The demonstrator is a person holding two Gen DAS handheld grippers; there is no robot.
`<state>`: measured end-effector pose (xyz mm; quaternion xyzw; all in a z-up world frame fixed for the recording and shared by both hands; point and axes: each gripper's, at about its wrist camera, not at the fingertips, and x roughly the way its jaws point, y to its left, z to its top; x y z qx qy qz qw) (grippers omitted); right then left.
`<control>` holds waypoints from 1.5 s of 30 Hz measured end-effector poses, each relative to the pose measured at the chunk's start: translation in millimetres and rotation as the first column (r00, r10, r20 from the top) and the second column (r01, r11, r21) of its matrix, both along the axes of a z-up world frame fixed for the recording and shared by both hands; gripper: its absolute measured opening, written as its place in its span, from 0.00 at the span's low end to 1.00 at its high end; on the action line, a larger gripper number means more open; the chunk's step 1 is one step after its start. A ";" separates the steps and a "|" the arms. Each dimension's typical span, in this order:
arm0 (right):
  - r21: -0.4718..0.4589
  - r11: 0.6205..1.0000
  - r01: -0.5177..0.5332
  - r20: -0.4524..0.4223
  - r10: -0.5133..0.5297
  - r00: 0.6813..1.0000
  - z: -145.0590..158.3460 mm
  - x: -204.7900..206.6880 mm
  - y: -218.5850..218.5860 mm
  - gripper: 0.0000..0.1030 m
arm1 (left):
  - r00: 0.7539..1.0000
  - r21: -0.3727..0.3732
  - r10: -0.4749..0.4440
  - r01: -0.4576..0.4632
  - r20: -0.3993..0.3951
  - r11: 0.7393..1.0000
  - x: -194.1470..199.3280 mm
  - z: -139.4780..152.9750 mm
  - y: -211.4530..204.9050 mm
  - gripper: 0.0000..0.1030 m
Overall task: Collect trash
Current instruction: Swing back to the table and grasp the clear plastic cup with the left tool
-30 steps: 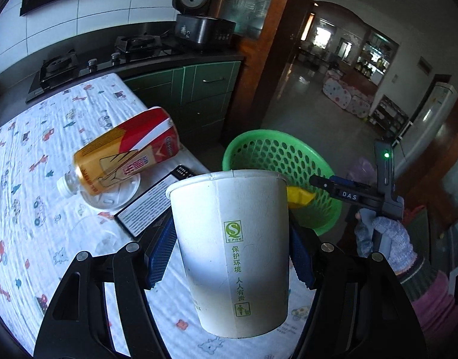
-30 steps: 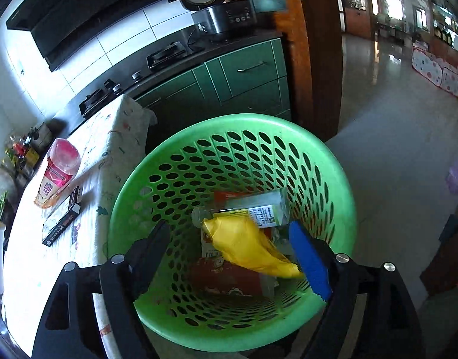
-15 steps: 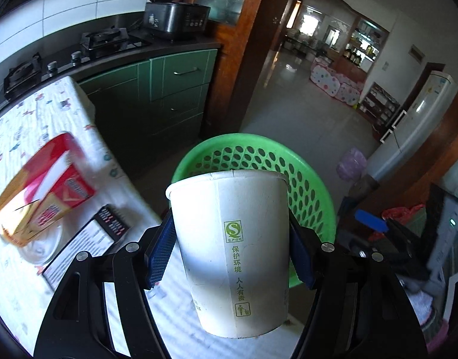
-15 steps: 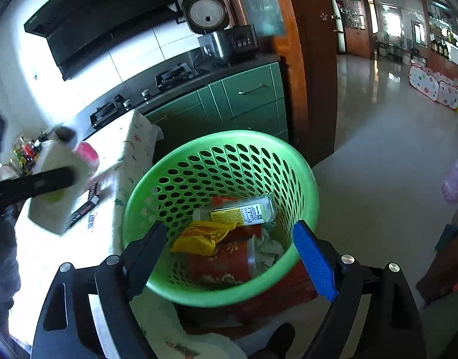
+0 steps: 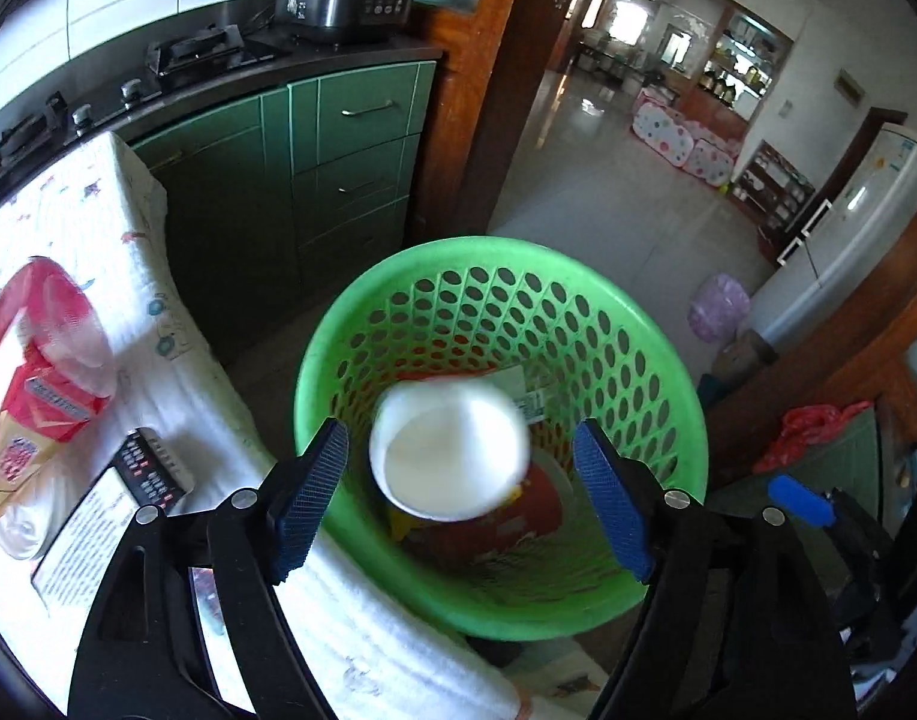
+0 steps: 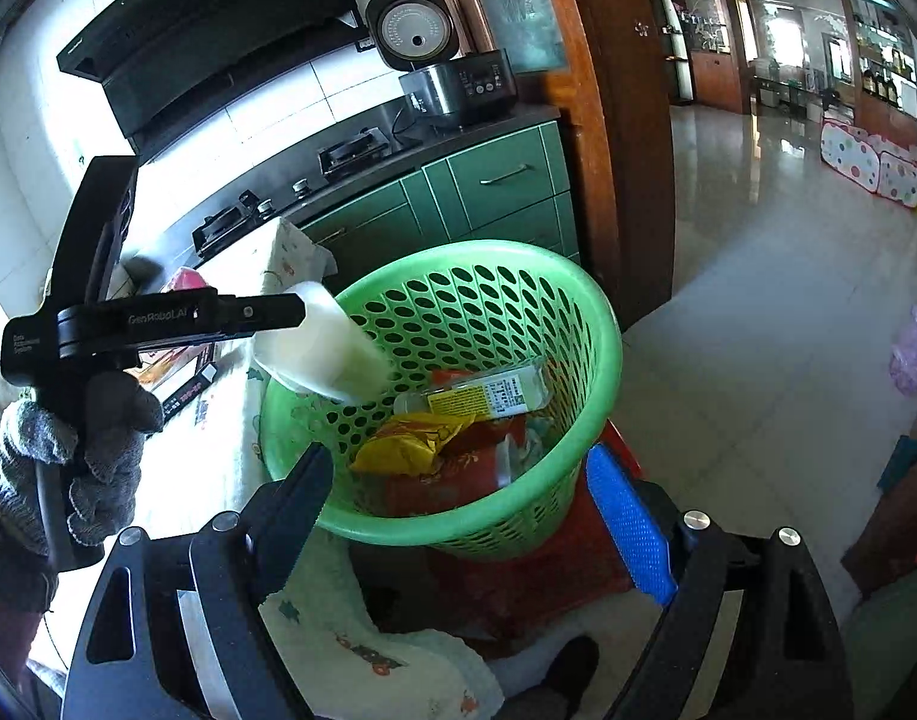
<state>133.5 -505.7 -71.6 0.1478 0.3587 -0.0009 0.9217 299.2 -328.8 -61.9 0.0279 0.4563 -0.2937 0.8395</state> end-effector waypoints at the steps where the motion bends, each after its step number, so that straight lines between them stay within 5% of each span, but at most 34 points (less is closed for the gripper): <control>1: -0.001 1.000 -0.002 0.001 0.002 1.000 0.7 0.3 1.5 0.81 | 1.000 -0.002 -0.002 0.002 0.002 1.000 -2.7 1.6 3.5 0.76; 15: -0.012 0.997 -0.078 0.043 0.079 0.996 14.2 3.4 47.8 0.85 | 0.990 0.026 0.087 -0.090 0.112 0.996 -57.0 37.0 101.7 0.78; 27: -0.029 0.986 -0.165 0.065 0.166 0.984 28.3 10.7 86.9 0.86 | 0.951 0.082 0.273 -0.287 0.147 0.954 -55.4 30.5 215.0 0.82; 45: -0.059 0.966 -0.252 0.035 0.254 0.966 28.7 33.9 132.2 0.86 | 0.963 0.146 0.259 -0.267 0.070 0.953 -32.3 -22.6 238.9 0.84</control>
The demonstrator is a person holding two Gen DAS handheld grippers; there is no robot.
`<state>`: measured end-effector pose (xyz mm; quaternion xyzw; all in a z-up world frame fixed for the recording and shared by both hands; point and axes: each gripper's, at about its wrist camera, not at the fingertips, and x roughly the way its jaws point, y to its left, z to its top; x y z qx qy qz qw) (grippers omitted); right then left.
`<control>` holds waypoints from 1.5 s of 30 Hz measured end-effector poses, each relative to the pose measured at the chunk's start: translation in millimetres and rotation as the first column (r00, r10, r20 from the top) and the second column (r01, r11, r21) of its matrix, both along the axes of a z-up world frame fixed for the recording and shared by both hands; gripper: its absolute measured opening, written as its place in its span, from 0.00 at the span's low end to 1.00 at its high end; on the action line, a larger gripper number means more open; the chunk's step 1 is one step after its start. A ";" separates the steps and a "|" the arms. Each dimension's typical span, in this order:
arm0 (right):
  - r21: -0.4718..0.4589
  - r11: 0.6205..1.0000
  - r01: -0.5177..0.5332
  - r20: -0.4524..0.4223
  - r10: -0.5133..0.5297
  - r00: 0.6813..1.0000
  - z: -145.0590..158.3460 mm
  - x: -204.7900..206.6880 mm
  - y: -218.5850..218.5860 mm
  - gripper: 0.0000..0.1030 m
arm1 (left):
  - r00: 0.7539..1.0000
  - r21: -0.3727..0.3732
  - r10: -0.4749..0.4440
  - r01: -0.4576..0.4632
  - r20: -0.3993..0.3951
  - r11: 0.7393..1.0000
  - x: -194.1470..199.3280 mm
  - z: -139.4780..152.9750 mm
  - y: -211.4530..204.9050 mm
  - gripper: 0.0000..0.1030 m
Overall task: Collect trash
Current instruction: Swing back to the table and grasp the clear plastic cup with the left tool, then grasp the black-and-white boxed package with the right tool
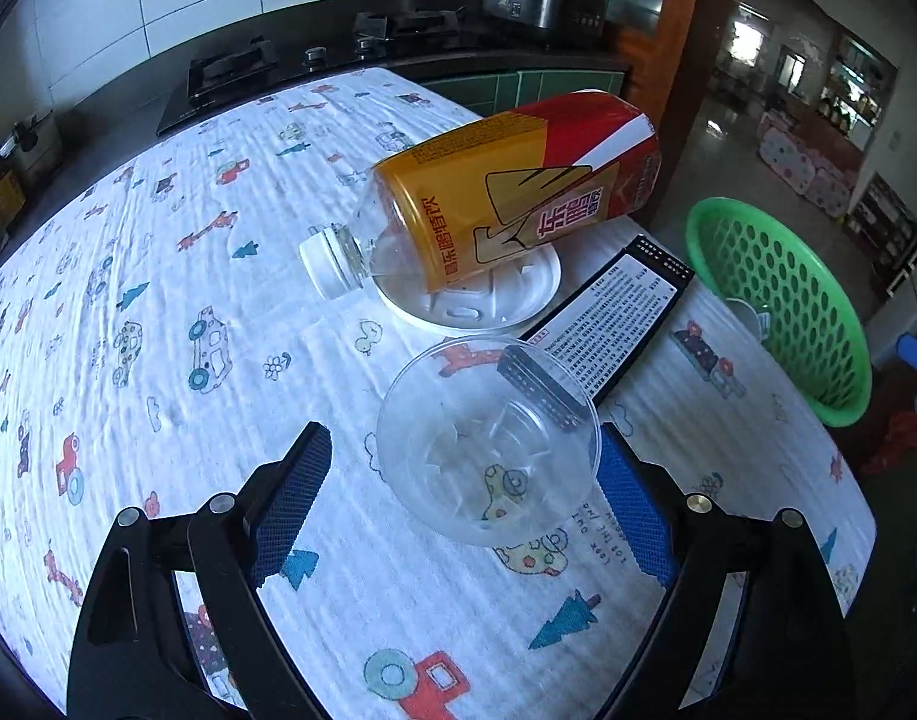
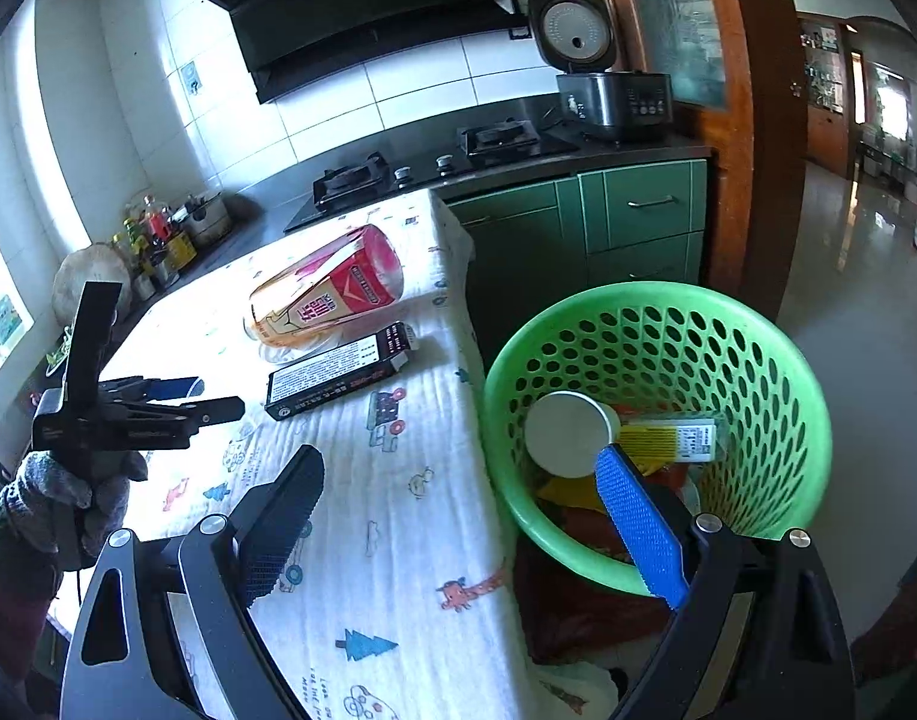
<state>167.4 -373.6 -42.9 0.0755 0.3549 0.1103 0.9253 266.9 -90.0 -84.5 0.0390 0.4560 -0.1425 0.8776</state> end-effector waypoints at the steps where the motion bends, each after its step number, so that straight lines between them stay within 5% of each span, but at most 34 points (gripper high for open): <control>1: -0.001 1.000 -0.005 -0.003 0.005 1.000 -0.7 1.7 1.9 0.87 | 1.000 -0.002 -0.005 0.005 -0.001 1.000 0.3 -1.1 -0.8 0.82; 8: -0.007 1.000 -0.021 -0.024 0.021 1.000 -6.4 12.2 11.2 0.87 | 0.999 -0.039 -0.039 0.040 0.014 0.998 0.4 -2.6 -3.2 0.60; 23: 0.031 0.999 -0.031 -0.100 0.034 0.994 -9.2 32.3 42.3 0.86 | 0.997 -0.060 0.015 -0.011 0.070 0.998 -26.2 27.0 24.5 0.58; 28: 0.090 0.996 0.008 -0.170 0.007 0.986 -11.8 51.0 64.0 0.75 | 0.996 -0.066 0.031 -0.026 0.085 0.997 -39.1 39.7 45.9 0.58; 37: 0.235 0.963 0.128 -0.326 -0.046 0.944 -18.8 95.8 101.3 0.63 | 0.992 -0.093 0.037 -0.026 0.119 0.995 -53.8 52.1 81.9 0.58; 45: 0.226 0.920 0.320 -0.422 -0.203 0.884 -23.9 125.7 109.0 0.57 | 0.993 -0.109 0.008 0.005 0.119 0.994 -54.6 49.4 99.0 0.58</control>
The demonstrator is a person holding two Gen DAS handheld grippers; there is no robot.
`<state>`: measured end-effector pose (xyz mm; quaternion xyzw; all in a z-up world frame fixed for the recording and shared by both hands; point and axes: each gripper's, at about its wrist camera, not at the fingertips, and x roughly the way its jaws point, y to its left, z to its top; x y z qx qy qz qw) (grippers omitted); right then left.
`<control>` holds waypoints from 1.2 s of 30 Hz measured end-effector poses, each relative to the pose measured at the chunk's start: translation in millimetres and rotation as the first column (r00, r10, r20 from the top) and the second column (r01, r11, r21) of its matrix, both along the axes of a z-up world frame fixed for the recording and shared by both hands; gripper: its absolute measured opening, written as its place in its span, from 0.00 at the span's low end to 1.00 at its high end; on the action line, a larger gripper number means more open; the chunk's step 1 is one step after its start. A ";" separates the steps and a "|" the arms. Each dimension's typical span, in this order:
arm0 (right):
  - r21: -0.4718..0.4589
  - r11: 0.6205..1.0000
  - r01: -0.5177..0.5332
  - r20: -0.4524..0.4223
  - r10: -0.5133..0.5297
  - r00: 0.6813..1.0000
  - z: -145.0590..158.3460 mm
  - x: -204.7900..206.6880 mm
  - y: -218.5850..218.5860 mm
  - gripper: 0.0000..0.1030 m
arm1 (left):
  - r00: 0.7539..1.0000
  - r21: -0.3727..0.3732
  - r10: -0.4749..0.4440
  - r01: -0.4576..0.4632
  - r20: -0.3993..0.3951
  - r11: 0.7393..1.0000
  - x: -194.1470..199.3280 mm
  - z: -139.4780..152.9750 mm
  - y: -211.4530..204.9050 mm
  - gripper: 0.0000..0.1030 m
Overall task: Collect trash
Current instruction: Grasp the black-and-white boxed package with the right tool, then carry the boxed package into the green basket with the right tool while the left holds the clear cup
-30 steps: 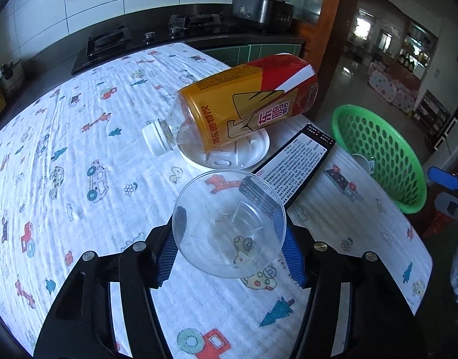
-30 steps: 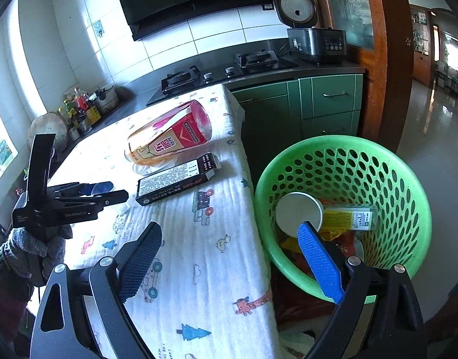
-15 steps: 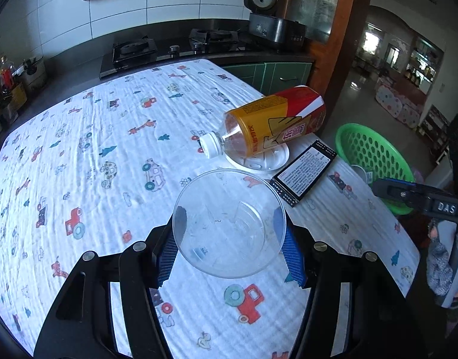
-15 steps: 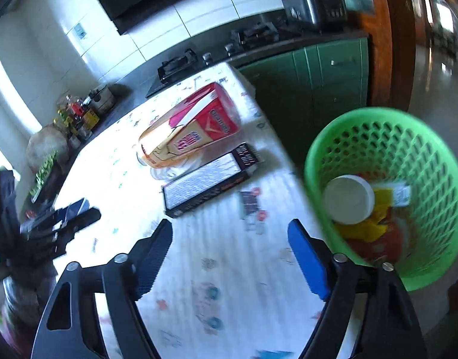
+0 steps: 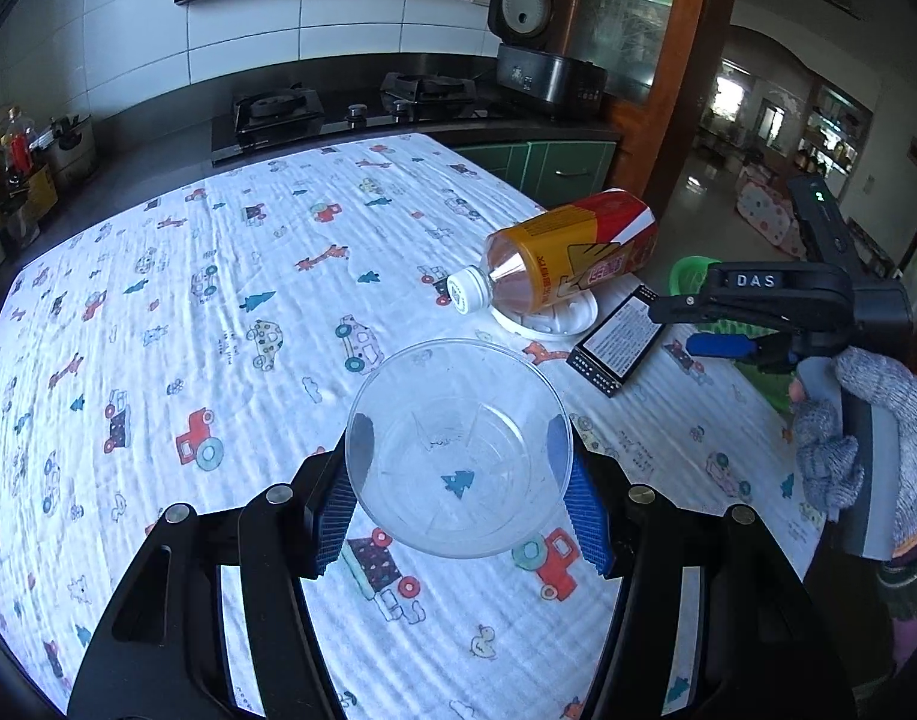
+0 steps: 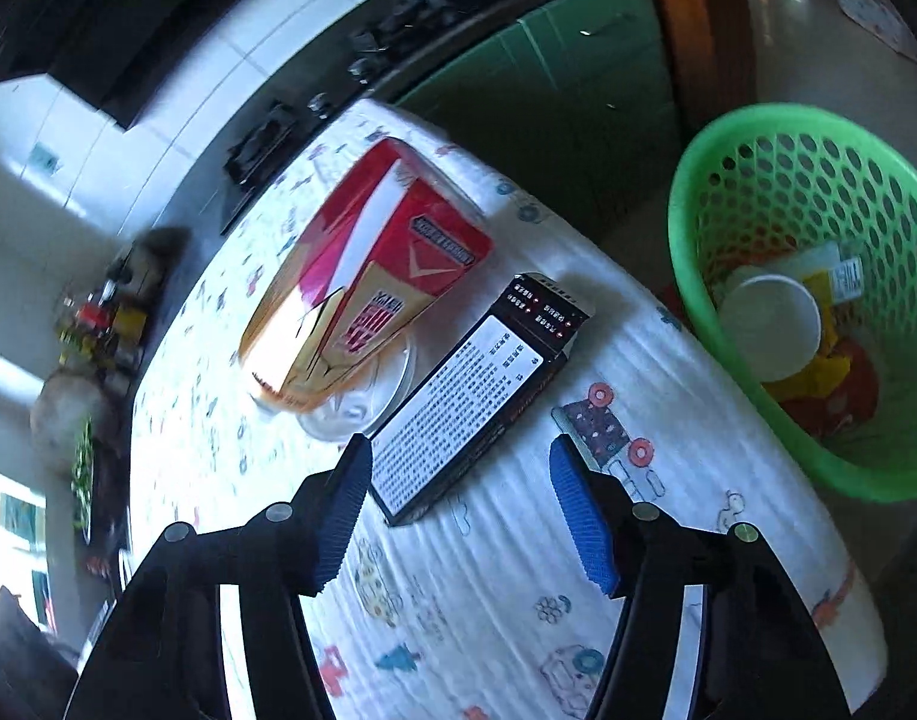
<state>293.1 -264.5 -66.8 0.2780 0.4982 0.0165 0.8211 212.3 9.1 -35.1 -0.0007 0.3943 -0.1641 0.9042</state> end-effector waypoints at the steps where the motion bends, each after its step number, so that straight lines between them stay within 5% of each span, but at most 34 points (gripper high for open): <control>1: 0.003 1.000 0.012 -0.006 -0.012 1.000 -1.0 4.0 0.0 0.56 | 1.000 -0.003 -0.004 0.004 -0.001 1.000 -0.4 -0.3 1.6 0.58; 15: -0.133 0.968 0.213 -0.085 -0.225 0.971 -18.5 40.3 22.3 0.53 | 0.999 -0.046 -0.044 0.043 -0.003 0.998 0.8 -8.4 25.5 0.58; 22: -0.219 0.962 0.166 -0.099 -0.191 0.976 -21.7 51.4 33.2 0.52 | 0.999 -0.058 -0.041 0.040 -0.008 0.998 0.0 -12.6 32.7 0.58; 36: -0.245 0.968 -0.054 -0.202 0.003 0.979 -21.9 40.4 31.4 0.53 | 0.998 -0.063 -0.064 0.064 0.001 0.996 0.7 -7.2 17.5 0.58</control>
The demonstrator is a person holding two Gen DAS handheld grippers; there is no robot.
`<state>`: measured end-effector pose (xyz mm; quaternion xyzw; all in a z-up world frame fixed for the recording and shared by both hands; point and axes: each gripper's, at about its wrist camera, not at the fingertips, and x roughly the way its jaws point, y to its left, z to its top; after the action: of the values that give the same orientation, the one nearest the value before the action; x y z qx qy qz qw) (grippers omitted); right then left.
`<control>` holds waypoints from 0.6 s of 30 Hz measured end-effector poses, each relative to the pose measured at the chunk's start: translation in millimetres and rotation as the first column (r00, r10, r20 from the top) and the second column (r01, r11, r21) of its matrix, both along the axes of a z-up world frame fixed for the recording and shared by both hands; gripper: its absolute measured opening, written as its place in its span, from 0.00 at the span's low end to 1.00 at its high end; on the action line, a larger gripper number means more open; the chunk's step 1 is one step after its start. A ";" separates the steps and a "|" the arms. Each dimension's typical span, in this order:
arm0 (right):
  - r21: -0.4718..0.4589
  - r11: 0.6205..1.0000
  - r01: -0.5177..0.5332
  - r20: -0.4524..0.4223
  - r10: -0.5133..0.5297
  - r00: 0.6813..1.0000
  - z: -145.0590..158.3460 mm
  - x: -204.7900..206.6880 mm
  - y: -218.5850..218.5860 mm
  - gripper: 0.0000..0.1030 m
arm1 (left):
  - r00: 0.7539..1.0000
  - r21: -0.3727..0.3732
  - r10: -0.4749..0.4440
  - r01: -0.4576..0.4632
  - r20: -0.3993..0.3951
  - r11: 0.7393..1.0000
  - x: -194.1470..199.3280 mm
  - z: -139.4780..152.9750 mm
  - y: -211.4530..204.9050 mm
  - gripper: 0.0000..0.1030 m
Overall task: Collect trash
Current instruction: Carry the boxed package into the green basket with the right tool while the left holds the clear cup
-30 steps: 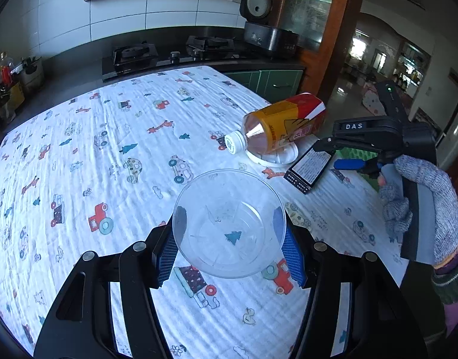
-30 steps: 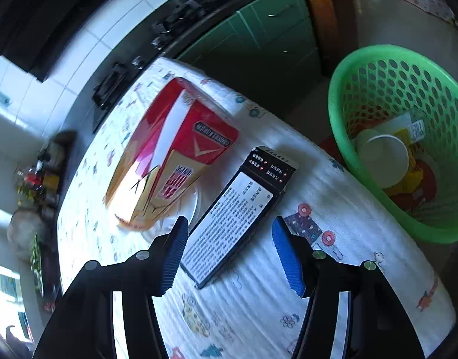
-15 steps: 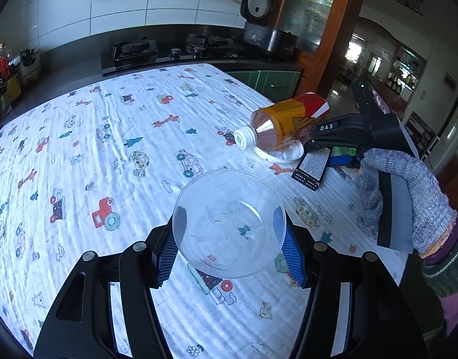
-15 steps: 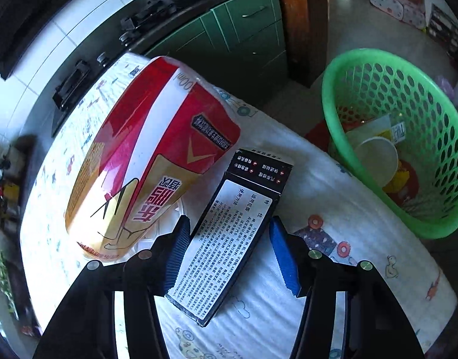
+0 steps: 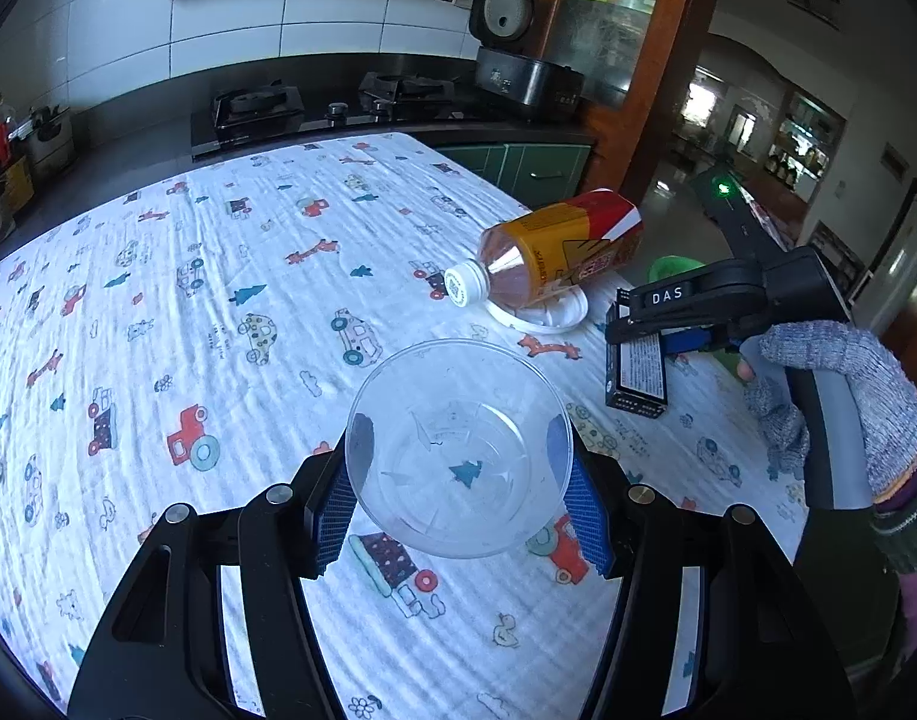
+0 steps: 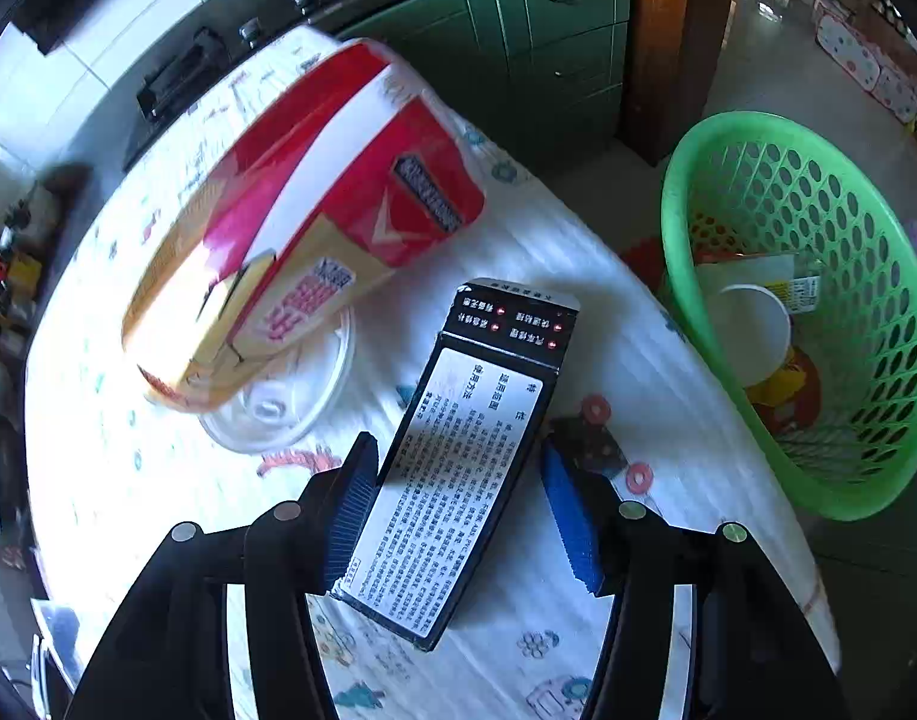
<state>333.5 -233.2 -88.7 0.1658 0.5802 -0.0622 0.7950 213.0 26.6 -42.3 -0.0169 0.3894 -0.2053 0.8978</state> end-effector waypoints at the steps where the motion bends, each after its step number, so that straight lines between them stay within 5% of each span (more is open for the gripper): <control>1: -0.008 1.000 -0.014 -0.011 0.014 1.000 -0.6 -0.1 3.1 0.54 | 1.000 -0.001 -0.002 0.002 -0.001 1.000 0.5 -0.5 -0.9 0.58; 9: -0.073 0.997 -0.031 -0.003 0.030 1.000 -3.6 -6.2 15.0 0.52 | 1.000 -0.001 0.003 -0.003 -0.011 1.000 1.0 -3.1 -1.9 0.58; 18: 0.016 0.997 -0.078 0.076 0.076 0.994 6.0 -36.3 -2.3 0.43 | 1.000 0.002 -0.003 0.003 -0.008 1.000 -0.5 1.9 -13.5 0.58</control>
<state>297.2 -235.5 -82.7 0.1528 0.5565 -0.0198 0.8164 212.5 13.1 -40.5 -0.0163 0.3934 -0.2060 0.8958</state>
